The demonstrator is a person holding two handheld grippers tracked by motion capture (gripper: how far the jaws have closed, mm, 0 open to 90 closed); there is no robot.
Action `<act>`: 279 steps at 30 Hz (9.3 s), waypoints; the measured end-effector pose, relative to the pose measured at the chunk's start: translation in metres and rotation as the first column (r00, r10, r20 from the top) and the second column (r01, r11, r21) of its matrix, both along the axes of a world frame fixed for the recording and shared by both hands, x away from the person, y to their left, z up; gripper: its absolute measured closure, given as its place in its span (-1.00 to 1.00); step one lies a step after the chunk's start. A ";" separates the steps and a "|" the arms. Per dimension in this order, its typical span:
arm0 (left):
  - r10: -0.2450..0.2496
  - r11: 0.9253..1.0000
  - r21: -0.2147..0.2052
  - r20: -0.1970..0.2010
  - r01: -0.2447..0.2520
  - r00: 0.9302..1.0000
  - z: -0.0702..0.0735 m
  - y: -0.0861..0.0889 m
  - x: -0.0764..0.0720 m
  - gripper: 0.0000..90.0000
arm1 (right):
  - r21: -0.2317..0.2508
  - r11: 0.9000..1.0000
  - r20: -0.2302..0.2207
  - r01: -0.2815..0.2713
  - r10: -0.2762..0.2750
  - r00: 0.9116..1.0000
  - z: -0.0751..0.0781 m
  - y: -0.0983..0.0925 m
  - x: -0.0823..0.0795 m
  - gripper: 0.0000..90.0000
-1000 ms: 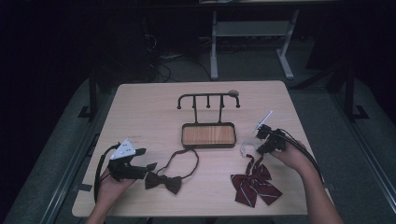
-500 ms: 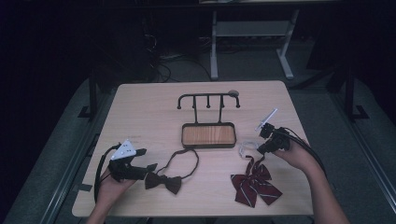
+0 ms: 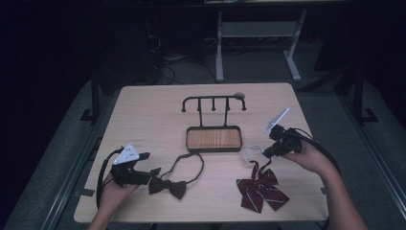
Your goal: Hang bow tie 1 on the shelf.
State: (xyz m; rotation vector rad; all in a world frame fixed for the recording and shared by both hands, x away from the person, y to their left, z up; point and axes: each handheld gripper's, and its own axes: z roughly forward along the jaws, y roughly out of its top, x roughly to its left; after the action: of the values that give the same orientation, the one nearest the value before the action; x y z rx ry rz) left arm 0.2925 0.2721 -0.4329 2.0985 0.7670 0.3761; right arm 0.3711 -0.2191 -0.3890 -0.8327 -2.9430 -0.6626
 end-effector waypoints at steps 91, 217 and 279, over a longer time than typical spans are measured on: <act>-0.003 1.000 -0.005 0.010 0.003 1.000 0.002 0.002 -0.001 -0.44 | -0.035 0.997 0.100 -0.068 0.072 0.992 0.138 0.043 0.058 0.93; -0.045 0.998 0.041 -0.054 0.047 0.998 -0.001 -0.017 0.004 -0.42 | 0.137 0.989 0.076 -0.054 0.044 0.996 0.007 -0.010 -0.031 0.10; -0.181 0.927 0.285 -0.225 0.242 0.957 0.014 -0.086 0.063 0.05 | 0.160 0.987 0.070 -0.013 0.002 0.998 -0.042 -0.012 -0.070 -0.15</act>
State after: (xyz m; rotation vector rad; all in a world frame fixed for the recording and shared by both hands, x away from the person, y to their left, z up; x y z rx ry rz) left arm 0.3559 0.1857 -0.4186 2.5176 0.6109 0.1800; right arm 0.3006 -0.2311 -0.4307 -0.7992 -2.9017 -0.9318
